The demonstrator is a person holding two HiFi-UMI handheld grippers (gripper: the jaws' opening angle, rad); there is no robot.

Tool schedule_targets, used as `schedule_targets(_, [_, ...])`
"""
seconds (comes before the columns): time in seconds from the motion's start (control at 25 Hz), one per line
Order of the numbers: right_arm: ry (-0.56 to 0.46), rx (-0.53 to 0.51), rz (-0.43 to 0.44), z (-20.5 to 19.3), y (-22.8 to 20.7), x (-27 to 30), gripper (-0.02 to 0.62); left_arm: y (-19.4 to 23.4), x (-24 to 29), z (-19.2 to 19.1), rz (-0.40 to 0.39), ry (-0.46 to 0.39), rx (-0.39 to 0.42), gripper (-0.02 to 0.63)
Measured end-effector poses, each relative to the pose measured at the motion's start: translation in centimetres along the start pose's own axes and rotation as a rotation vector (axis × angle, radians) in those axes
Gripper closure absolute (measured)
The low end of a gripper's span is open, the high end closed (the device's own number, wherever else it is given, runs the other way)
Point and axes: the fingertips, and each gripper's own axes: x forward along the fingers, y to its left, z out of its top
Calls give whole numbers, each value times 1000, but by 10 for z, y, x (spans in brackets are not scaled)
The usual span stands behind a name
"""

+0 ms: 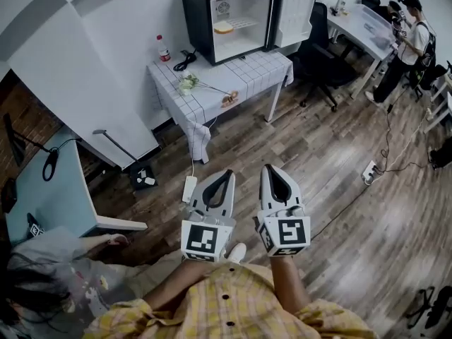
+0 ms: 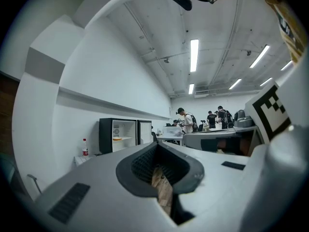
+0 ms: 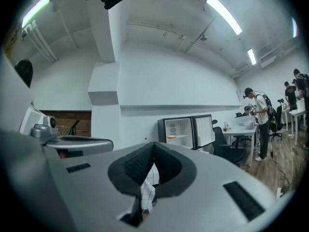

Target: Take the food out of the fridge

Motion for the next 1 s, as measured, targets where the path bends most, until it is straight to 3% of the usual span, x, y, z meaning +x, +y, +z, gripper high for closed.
schedule_targets(0.56, [14, -14, 31, -9, -16, 43, 588, 31, 45, -11, 74, -15, -18, 600])
schedule_targets(1.0, [25, -17, 49, -9, -39, 143, 588, 96, 125, -13, 112, -24, -30, 600])
